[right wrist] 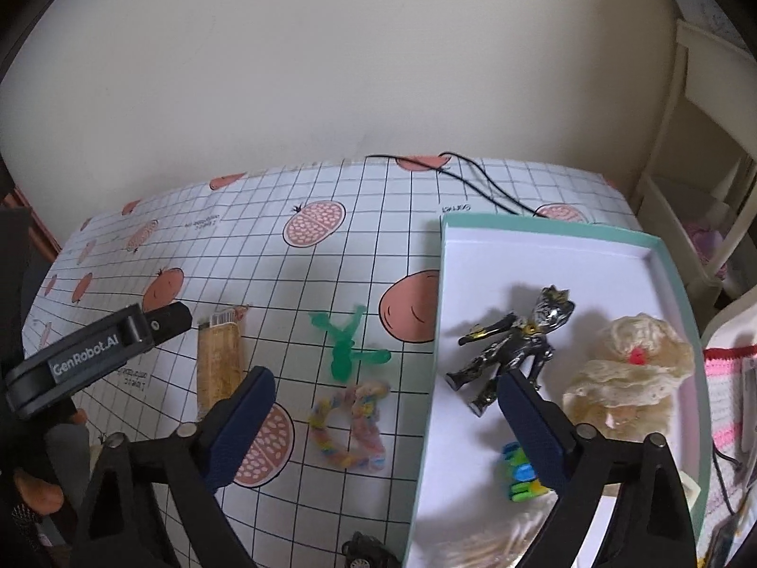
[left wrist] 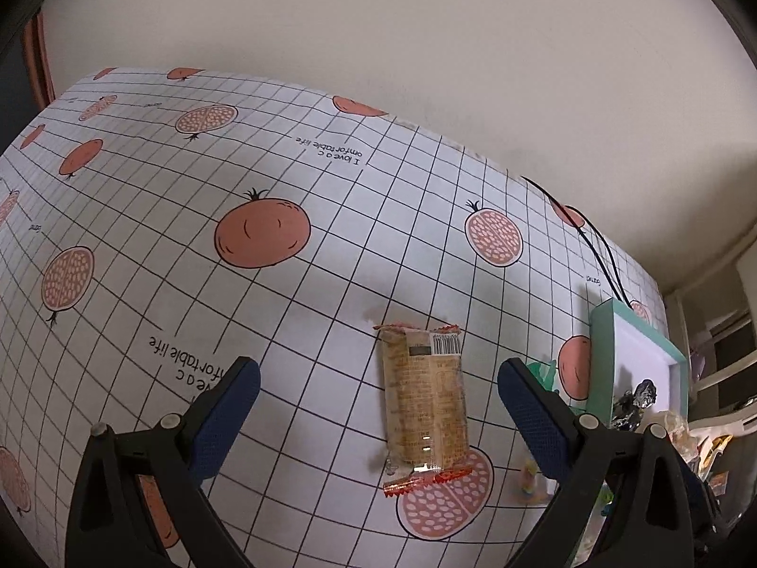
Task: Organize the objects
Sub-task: 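Move the left tool to the wafer snack packet while the right tool approaches the green toy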
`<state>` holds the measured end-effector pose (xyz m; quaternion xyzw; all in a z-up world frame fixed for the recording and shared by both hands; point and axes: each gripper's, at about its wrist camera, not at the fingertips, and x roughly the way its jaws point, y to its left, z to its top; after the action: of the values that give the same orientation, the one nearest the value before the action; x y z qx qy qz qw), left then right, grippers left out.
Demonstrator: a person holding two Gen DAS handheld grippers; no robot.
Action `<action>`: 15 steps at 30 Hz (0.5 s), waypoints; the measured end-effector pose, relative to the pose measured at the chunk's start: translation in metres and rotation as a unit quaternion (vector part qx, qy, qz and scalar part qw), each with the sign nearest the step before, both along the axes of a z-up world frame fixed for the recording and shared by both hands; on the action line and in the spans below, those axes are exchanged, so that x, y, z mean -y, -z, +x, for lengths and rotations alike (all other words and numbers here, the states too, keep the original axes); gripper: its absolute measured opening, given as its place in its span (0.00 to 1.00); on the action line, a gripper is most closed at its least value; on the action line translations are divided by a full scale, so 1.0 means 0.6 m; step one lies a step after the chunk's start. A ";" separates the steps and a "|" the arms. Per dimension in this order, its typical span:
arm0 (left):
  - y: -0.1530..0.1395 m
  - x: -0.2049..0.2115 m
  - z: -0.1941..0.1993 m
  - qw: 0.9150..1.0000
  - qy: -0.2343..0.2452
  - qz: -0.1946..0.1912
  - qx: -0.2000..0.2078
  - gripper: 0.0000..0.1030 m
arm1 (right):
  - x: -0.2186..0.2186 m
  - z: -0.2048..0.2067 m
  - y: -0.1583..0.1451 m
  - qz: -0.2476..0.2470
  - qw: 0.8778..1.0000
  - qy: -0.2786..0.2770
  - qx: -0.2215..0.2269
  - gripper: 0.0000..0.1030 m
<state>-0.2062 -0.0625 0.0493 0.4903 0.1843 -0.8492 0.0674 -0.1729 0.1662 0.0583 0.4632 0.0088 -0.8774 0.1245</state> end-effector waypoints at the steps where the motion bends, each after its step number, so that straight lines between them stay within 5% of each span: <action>1: 0.003 0.000 -0.002 1.000 0.003 0.002 0.002 0.98 | 0.000 -0.004 0.002 -0.005 1.000 -0.001 0.002 0.86; 10: 0.022 -0.007 -0.016 1.000 0.015 -0.002 0.007 0.97 | 0.026 -0.034 0.025 -0.005 1.000 -0.025 0.016 0.71; 15: 0.030 -0.022 -0.023 0.999 0.032 -0.002 0.007 0.97 | 0.028 -0.046 0.042 -0.004 0.999 -0.025 0.028 0.54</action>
<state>-0.2198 -0.0492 0.0313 0.5021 0.1659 -0.8477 0.0428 -0.2003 0.1492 0.0330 0.4867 0.0130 -0.8607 0.1488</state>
